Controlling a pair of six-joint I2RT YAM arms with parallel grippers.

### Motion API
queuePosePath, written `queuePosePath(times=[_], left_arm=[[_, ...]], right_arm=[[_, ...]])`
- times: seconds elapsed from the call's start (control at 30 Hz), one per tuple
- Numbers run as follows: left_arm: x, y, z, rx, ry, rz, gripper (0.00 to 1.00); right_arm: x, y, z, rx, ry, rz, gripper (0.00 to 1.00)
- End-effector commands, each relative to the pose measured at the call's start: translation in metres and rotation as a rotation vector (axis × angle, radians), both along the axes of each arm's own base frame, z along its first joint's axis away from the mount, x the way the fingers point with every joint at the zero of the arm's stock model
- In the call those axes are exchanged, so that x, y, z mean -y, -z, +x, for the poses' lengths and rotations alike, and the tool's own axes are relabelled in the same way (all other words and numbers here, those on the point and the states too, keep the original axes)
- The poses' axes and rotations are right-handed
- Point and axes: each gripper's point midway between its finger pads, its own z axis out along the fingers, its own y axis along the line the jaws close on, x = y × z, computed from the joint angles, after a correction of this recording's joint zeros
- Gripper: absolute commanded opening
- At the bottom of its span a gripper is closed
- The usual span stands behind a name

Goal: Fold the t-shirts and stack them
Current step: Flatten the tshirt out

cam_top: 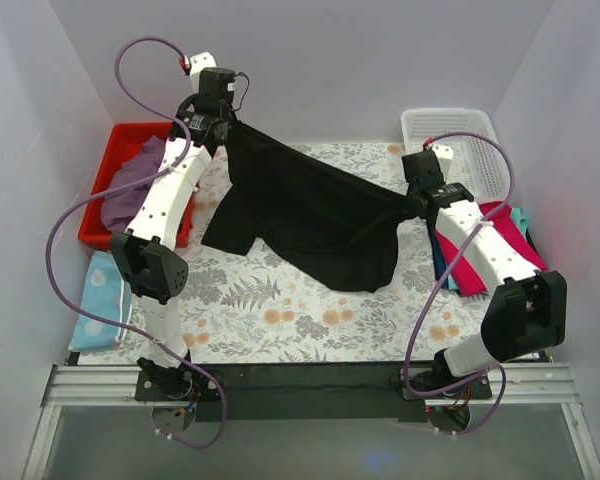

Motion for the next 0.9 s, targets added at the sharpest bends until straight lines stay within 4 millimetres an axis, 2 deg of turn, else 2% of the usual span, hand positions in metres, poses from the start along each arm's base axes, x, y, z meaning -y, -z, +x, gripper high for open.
queuePosePath(times=[0.0,0.03,0.1,0.13,0.2,0.23,0.27,0.33,0.37,0.47,0.57,0.6,0.67,0.7,0.77,0.8,0.83,0.87], left_arm=[[-0.030,-0.128,-0.014,0.351,-0.058,-0.074,0.00],[-0.026,-0.152,-0.018,0.411,-0.031,-0.113,0.00],[-0.023,-0.172,-0.017,0.454,-0.012,-0.122,0.00],[-0.023,-0.196,-0.023,0.511,0.004,-0.140,0.00],[-0.023,-0.215,-0.028,0.559,0.022,-0.147,0.00],[-0.024,-0.226,-0.032,0.586,0.029,-0.154,0.00],[-0.026,-0.240,-0.039,0.619,0.041,-0.162,0.00],[-0.033,-0.251,-0.048,0.644,0.036,-0.176,0.00],[-0.032,-0.257,-0.052,0.654,0.048,-0.180,0.00],[-0.036,-0.272,-0.069,0.683,0.058,-0.183,0.00],[-0.041,-0.290,-0.092,0.720,0.068,-0.181,0.00],[-0.045,-0.302,-0.106,0.747,0.070,-0.181,0.00],[-0.047,-0.313,-0.120,0.774,0.087,-0.175,0.00],[-0.047,-0.320,-0.129,0.793,0.101,-0.179,0.00],[-0.048,-0.338,-0.157,0.841,0.134,-0.182,0.00],[-0.049,-0.345,-0.166,0.870,0.145,-0.186,0.00],[-0.051,-0.349,-0.186,0.888,0.165,-0.195,0.00],[-0.051,-0.352,-0.198,0.909,0.181,-0.196,0.00]], right_arm=[[0.015,-0.041,0.007,0.085,0.045,-0.036,0.01],[0.011,-0.055,0.013,0.116,0.034,-0.021,0.01],[0.008,-0.070,0.020,0.146,0.021,-0.010,0.01],[0.003,-0.091,0.027,0.195,0.009,0.014,0.01],[-0.003,-0.114,0.034,0.243,-0.025,0.033,0.01],[-0.006,-0.138,0.038,0.295,-0.036,0.047,0.01],[-0.008,-0.152,0.041,0.329,-0.050,0.053,0.01],[-0.012,-0.177,0.043,0.384,-0.089,0.056,0.01],[-0.013,-0.202,0.043,0.447,-0.101,0.065,0.01],[-0.016,-0.238,0.037,0.540,-0.156,0.068,0.01],[-0.024,-0.259,0.025,0.596,-0.222,0.083,0.01],[-0.029,-0.255,0.022,0.591,-0.249,0.087,0.01],[-0.034,-0.261,0.009,0.617,-0.286,0.082,0.01],[-0.038,-0.254,0.005,0.605,-0.309,0.084,0.01],[-0.044,-0.263,-0.013,0.641,-0.348,0.090,0.01],[-0.046,-0.256,-0.018,0.632,-0.364,0.092,0.01],[-0.045,-0.266,-0.031,0.667,-0.372,0.103,0.01],[-0.048,-0.270,-0.040,0.683,-0.394,0.113,0.01]])
